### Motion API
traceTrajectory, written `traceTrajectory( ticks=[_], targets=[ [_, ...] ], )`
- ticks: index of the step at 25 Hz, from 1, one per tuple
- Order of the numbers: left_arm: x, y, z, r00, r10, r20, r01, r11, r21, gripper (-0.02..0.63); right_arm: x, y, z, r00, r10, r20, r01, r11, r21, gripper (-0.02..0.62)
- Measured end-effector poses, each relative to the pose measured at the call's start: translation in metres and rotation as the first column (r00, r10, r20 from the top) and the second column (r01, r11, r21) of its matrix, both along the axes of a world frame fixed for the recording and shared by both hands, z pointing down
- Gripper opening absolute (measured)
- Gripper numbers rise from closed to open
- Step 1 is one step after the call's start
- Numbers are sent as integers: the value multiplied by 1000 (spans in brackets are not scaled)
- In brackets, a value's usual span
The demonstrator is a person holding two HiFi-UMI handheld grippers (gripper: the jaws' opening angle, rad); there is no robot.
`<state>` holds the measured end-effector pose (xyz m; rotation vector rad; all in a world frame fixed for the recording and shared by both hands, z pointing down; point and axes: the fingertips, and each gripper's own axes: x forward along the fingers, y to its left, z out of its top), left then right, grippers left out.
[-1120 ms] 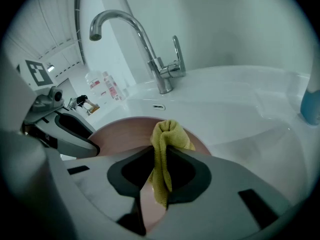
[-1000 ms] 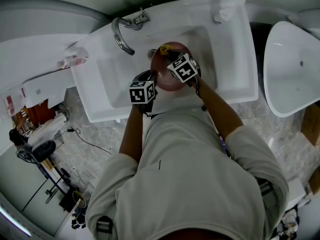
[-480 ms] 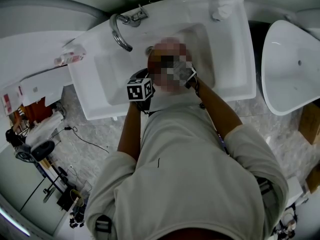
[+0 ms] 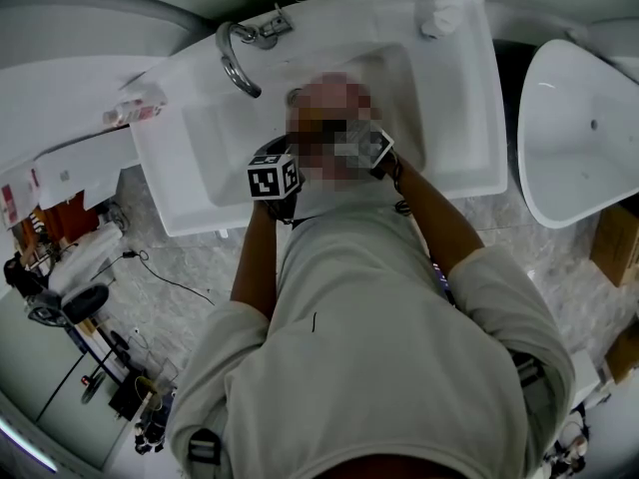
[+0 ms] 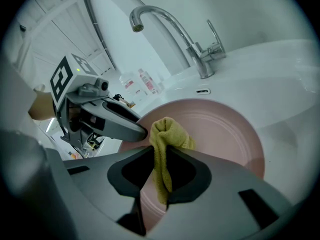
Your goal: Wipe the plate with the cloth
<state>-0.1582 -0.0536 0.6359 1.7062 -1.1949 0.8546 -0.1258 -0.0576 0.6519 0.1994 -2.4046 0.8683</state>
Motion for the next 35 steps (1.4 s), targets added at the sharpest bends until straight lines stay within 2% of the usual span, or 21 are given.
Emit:
traceTrajectory(
  ticks=[12, 15, 19, 30, 35],
  targets=[
    [-2, 0, 1, 1000, 10, 15, -10, 1000, -5, 100, 5, 43, 5, 986, -165, -27, 164, 986, -25, 75],
    [-5, -1, 2, 1000, -10, 11, 10, 1000, 3, 97, 6, 59, 10, 970, -241, -42, 239, 970, -40, 75],
    [-10, 1, 2, 999, -30, 10, 30, 1000, 5, 91, 17, 75, 26, 933, -335, -129, 332, 942, -41, 75],
    [-18, 1, 3, 999, -32, 26, 32, 999, 7, 81, 47, 58, 57, 891, -333, -308, 328, 942, -68, 75],
    [-22, 2, 3, 999, -33, 31, 33, 999, 6, 80, 61, 42, 72, 903, -246, -351, 217, 969, -121, 75]
  ],
)
